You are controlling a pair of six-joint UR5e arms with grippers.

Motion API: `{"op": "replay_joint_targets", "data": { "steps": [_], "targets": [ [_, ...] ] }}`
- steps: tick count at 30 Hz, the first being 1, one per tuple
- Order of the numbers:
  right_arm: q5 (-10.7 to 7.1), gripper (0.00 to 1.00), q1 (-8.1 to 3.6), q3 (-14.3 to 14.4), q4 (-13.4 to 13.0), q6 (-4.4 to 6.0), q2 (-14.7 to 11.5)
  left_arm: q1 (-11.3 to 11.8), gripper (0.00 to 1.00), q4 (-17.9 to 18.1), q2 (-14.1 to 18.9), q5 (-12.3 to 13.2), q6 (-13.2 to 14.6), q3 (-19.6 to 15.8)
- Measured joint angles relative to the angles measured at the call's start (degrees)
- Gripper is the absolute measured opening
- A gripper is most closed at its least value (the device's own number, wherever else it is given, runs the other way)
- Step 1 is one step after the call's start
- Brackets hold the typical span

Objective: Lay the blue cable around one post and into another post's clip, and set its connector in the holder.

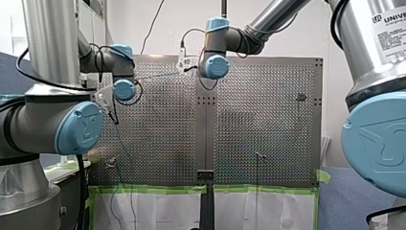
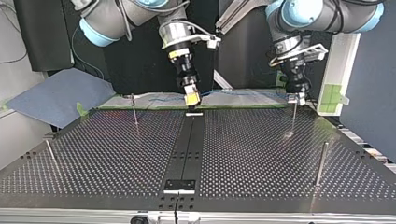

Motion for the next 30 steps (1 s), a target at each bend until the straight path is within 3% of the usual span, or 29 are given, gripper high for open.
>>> {"op": "replay_joint_targets", "data": {
  "steps": [5,11,18,30],
  "targets": [
    [-0.24,0.02,0.76,-2.3,1.6,-0.81,2.3,2.6,0.0,-2.1,1.6,-0.5,-2.5,2.1],
    [-0.33,0.02,1.42,-5.3,2.3,-1.02,4.9,5.7,0.0,-4.8,2.0,-0.5,-3.7,5.2],
    [-0.53,0.02,1.81,-8.6,4.2,-1.07,5.3,9.1,0.0,-6.0,2.0,0.2,-4.0,8.6],
    [-1.15,0.02,1.95,-14.3,5.2,-0.87,5.5,14.4,0.0,-7.7,1.1,3.1,-3.4,14.7]
  ]
}}
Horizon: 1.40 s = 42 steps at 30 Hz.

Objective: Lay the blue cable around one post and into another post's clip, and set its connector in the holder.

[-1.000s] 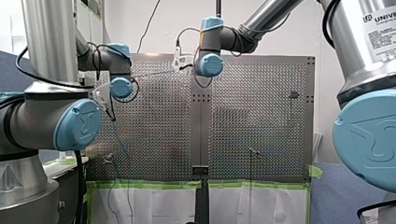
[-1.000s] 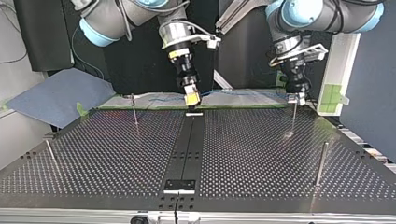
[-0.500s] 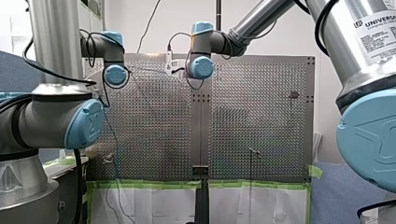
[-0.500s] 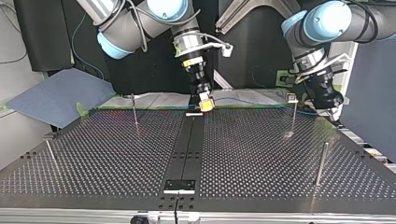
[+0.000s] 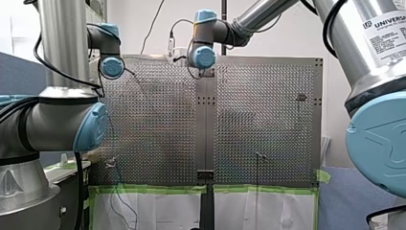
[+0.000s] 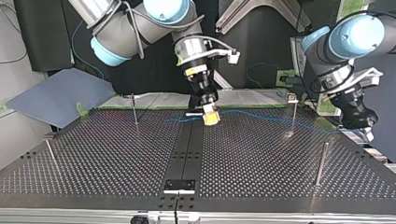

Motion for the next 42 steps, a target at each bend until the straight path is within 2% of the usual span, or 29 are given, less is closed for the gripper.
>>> {"op": "replay_joint_targets", "data": {
  "steps": [10,19,28,33,38,42],
  "targets": [
    [-0.97,0.02,0.02,-2.1,-0.2,0.13,0.3,0.9,0.0,-0.9,-2.1,1.6,0.8,4.9],
    [-1.21,0.02,-0.01,-4.2,0.8,0.16,0.6,1.6,0.0,-2.5,-6.1,2.9,0.8,9.3],
    [-1.28,0.02,-0.06,-6.7,2.6,0.2,3.8,3.0,0.0,-3.2,-9.7,4.2,-0.2,13.1],
    [-1.54,0.02,-0.09,-7.1,2.1,0.23,4.9,4.3,0.0,-3.6,-11.0,5.8,-0.9,14.7],
    [-1.58,0.02,-0.25,-7.7,2.5,0.26,5.4,6.7,0.0,-3.7,-12.0,8.3,-2.9,15.0],
    [-1.53,0.02,-0.44,-8.0,2.7,0.31,5.6,7.7,0.0,-3.6,-12.4,10.1,-3.6,15.0]
  ]
}}
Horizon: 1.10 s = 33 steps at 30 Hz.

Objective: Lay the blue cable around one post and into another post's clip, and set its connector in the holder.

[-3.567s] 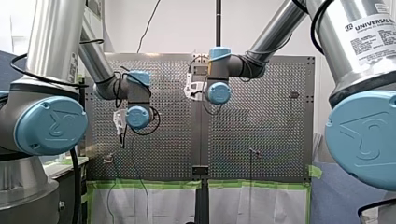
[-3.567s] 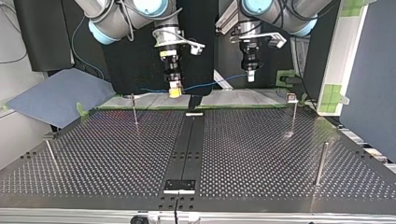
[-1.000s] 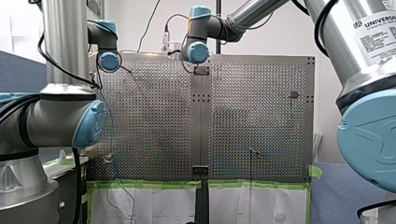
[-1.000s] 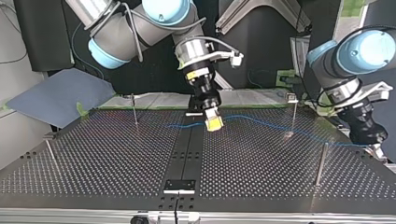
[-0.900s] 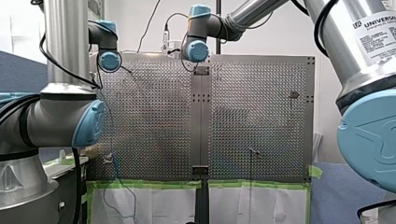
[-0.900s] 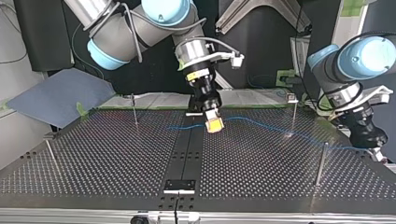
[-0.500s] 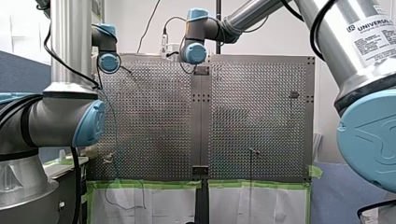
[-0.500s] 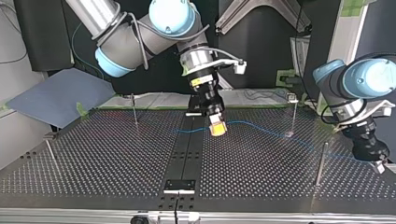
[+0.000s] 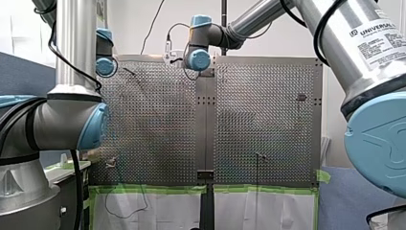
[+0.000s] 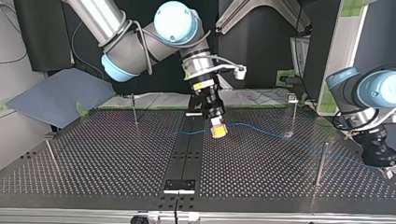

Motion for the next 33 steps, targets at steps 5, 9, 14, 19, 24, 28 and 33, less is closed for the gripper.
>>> {"op": "replay_joint_targets", "data": {
  "steps": [5,9,14,19,24,28,33],
  "targets": [
    [0.07,0.02,-0.32,-0.1,0.2,0.02,0.1,0.4,0.0,0.5,-0.3,2.3,-0.3,0.0],
    [0.15,0.02,-0.52,-0.1,0.3,0.15,0.1,0.4,0.0,1.6,-0.3,4.1,-1.5,0.0],
    [0.19,0.02,-0.83,-0.1,0.3,0.43,0.2,0.4,0.0,3.3,-0.4,6.6,-3.6,0.0],
    [0.2,0.02,-1.35,-0.1,0.2,0.84,0.2,0.4,0.0,3.7,-1.4,8.4,-4.2,0.0],
    [0.16,0.02,-2.02,-0.1,0.1,0.97,0.5,0.3,0.0,3.7,-2.8,8.3,-3.9,0.0],
    [0.2,0.02,-2.54,-0.1,0.3,1.0,1.3,0.4,0.0,3.8,-3.6,7.7,-3.7,0.0],
    [0.27,0.02,-2.99,-0.1,0.3,1.08,1.8,-0.2,0.0,3.7,-5.5,7.9,-2.7,-0.1]
  ]
}}
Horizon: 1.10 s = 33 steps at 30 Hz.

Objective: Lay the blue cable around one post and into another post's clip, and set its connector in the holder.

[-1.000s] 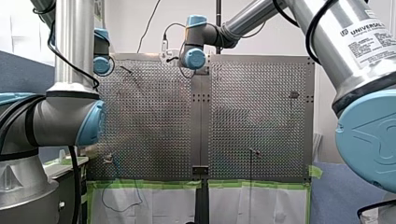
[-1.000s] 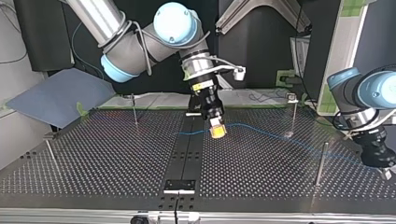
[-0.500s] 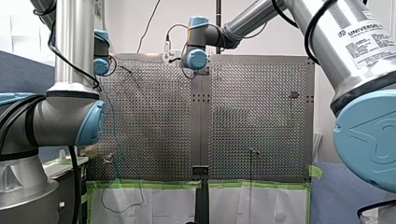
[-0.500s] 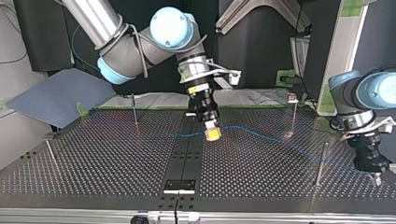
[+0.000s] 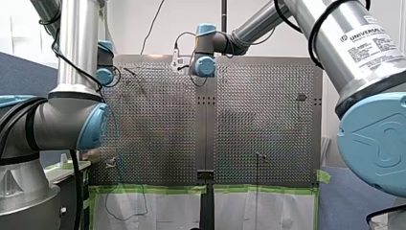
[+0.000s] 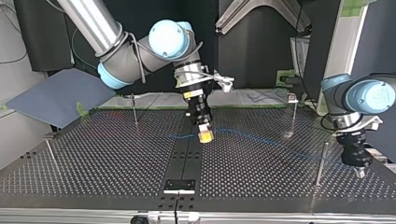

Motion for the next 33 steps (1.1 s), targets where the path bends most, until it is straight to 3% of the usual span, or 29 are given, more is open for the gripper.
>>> {"op": "replay_joint_targets", "data": {
  "steps": [12,25,33],
  "targets": [
    [0.55,0.02,-2.01,0.0,0.1,0.71,0.6,-1.1,0.0,0.0,-0.9,-0.2,0.7,-0.2],
    [2.51,0.02,-4.16,0.1,3.8,0.72,3.2,-1.7,0.0,1.9,-0.9,-0.7,-0.5,-3.2],
    [3.88,0.02,-4.82,0.6,4.8,0.94,4.7,-2.4,0.0,1.0,-0.9,-0.8,3.2,-3.4]
  ]
}}
